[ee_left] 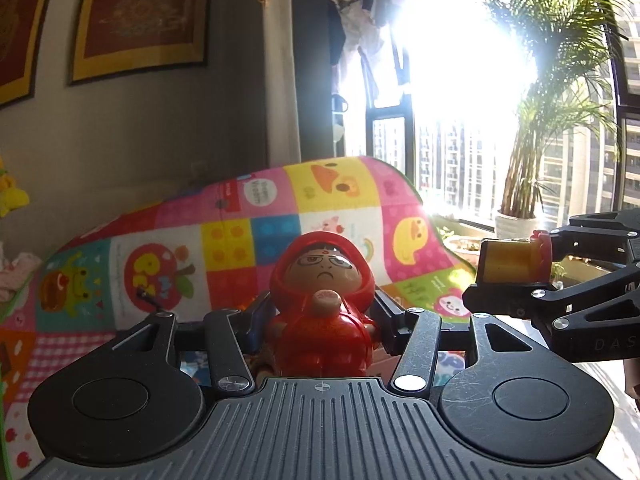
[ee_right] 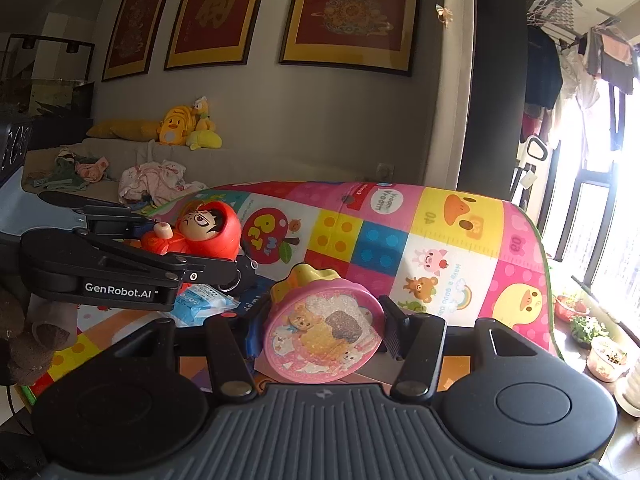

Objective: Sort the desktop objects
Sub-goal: 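Lower the red doll into the pink box with the left tool while the right tool drops the keychain, then grasp the orange toy with the right tool while the left tool withdraws from the box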

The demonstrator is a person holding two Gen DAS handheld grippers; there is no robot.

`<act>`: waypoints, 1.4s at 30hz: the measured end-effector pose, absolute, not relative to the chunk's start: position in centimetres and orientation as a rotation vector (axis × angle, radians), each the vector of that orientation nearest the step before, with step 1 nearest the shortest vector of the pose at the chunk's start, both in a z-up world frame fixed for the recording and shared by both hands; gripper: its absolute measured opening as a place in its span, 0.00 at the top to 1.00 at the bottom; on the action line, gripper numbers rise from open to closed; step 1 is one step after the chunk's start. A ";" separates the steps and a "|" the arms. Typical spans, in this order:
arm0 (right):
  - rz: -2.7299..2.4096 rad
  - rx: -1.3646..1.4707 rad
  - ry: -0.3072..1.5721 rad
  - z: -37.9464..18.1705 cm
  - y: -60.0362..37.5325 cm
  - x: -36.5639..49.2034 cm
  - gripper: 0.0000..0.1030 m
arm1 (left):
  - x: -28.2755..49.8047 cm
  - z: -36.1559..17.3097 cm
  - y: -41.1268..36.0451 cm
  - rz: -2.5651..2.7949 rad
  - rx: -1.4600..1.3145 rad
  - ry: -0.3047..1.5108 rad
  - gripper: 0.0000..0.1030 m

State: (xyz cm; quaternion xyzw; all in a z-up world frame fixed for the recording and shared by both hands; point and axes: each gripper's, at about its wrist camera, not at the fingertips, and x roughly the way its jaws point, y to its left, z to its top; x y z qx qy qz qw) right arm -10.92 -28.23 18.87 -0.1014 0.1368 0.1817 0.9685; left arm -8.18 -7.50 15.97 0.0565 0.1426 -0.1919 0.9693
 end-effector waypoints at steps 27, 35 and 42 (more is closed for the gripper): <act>0.224 -0.092 0.603 9.4 -29.9 12.8 0.31 | 8.2 8.0 -8.4 -0.385 0.116 0.525 0.44; 0.187 -0.160 0.574 9.2 -32.1 8.5 0.23 | 12.5 7.6 -11.9 -0.423 0.060 0.485 0.33; 0.220 -0.119 0.624 8.9 -32.2 8.7 0.23 | 8.5 7.6 -7.5 -0.329 0.047 0.444 0.06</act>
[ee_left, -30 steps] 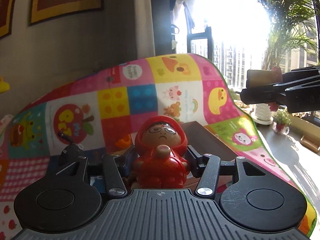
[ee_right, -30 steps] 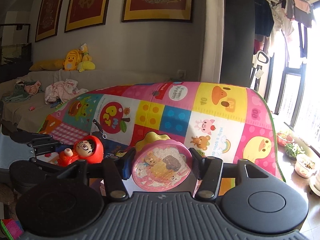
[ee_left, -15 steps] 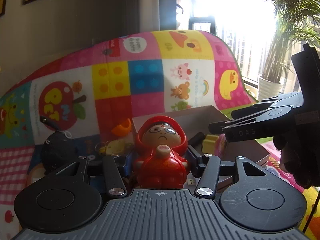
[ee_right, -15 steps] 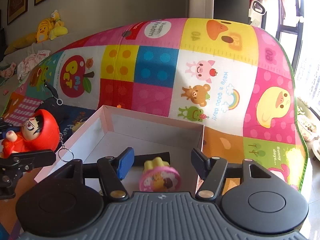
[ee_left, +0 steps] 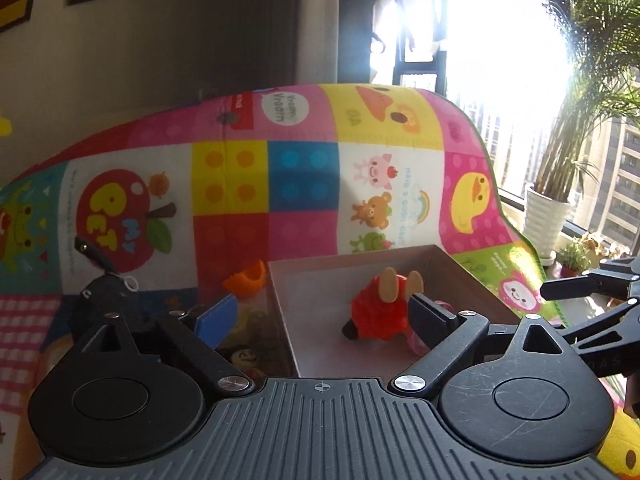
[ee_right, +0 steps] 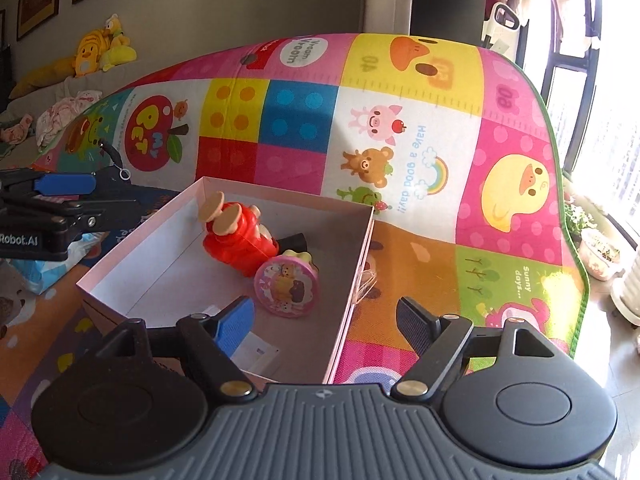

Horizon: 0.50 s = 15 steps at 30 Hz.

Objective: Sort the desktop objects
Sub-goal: 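Grasp the orange toy with the right tool while the left tool withdraws from the box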

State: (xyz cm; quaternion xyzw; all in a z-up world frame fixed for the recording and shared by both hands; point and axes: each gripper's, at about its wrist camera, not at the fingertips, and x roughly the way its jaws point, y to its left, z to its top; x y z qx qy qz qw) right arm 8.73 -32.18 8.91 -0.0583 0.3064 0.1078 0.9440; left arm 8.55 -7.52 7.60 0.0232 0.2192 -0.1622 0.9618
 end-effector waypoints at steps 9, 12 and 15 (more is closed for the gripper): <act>0.363 0.023 0.722 13.4 -25.4 16.2 0.18 | 3.5 3.6 0.2 -0.226 -0.088 0.530 0.01; 0.372 0.007 0.807 13.7 -20.8 21.0 0.18 | 3.4 2.3 1.5 -0.254 -0.158 0.561 0.01; 0.365 -0.051 0.880 12.7 -16.0 25.8 0.20 | 3.3 1.6 1.6 -0.263 -0.160 0.548 0.01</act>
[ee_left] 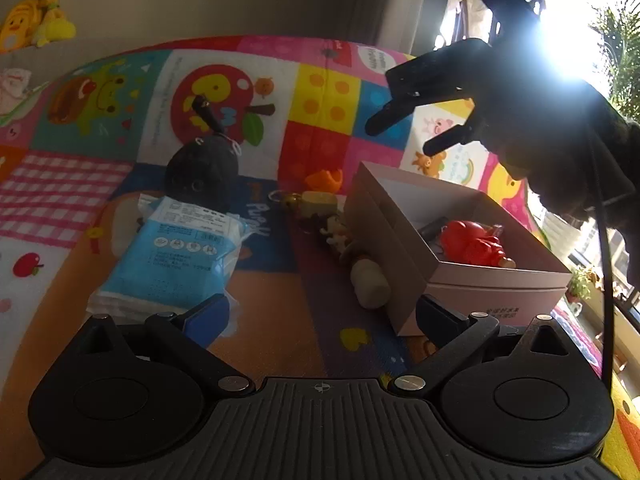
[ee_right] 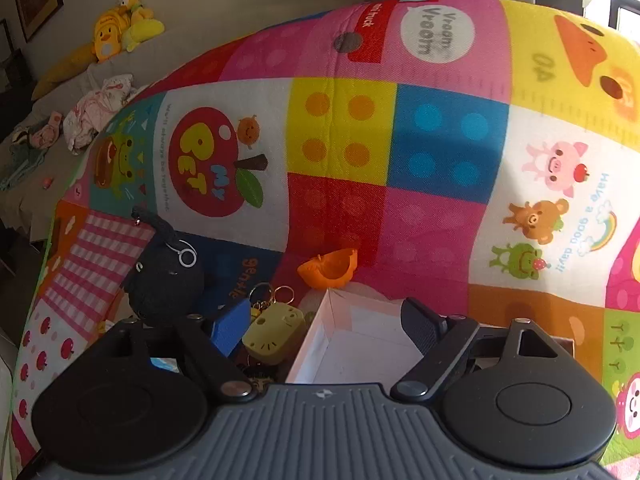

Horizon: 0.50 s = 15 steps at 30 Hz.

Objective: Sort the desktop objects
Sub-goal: 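Grasp the orange toy with the right tool while the left tool withdraws from the box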

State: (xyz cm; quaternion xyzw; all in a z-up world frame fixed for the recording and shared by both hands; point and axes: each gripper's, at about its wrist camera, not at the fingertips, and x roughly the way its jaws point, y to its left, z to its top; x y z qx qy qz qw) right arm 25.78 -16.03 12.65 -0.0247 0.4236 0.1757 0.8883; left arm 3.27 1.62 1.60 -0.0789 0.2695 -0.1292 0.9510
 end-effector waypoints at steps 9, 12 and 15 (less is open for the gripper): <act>0.173 -0.130 1.091 5.5 -10.2 35.8 0.25 | 3.3 0.7 2.7 -0.267 -0.225 0.558 0.00; 0.167 -0.166 1.113 4.5 -9.5 36.1 0.45 | 3.3 0.7 2.8 -0.266 -0.235 0.555 0.00; 0.200 -0.210 1.041 5.5 -9.2 34.5 0.46 | 3.1 0.8 2.6 -0.274 -0.224 0.551 0.00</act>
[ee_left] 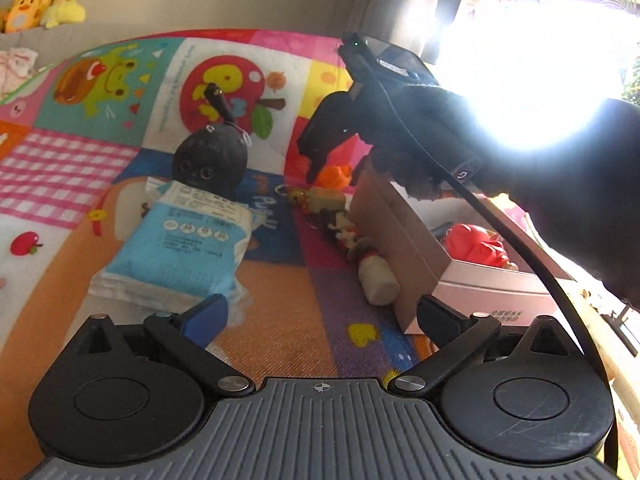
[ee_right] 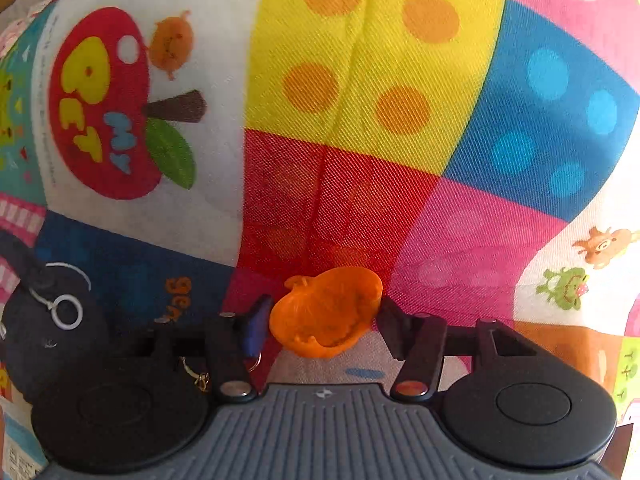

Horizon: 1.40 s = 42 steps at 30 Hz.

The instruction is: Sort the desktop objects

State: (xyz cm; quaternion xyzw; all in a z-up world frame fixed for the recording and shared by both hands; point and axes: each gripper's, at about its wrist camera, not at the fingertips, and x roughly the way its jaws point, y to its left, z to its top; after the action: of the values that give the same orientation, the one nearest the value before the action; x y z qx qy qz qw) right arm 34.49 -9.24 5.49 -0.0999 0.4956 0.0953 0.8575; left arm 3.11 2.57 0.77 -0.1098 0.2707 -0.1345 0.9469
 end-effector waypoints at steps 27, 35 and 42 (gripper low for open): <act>0.444 -0.047 0.792 6.4 -25.9 1.5 0.32 | 2.7 1.1 0.5 -0.129 -0.069 0.536 0.00; 0.341 -0.015 0.718 4.7 -28.6 -0.9 0.22 | 4.1 1.8 -1.2 -0.156 0.045 0.508 0.00; 0.304 0.079 0.722 2.6 -30.2 -0.7 0.20 | 6.3 1.6 -2.9 -0.212 0.147 0.553 0.00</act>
State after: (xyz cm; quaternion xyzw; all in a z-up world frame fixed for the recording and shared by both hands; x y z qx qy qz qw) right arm -0.70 -30.24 2.58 0.0387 0.3519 0.1479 0.9235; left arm 6.32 -2.85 1.64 0.0725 0.2724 -0.1042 0.9538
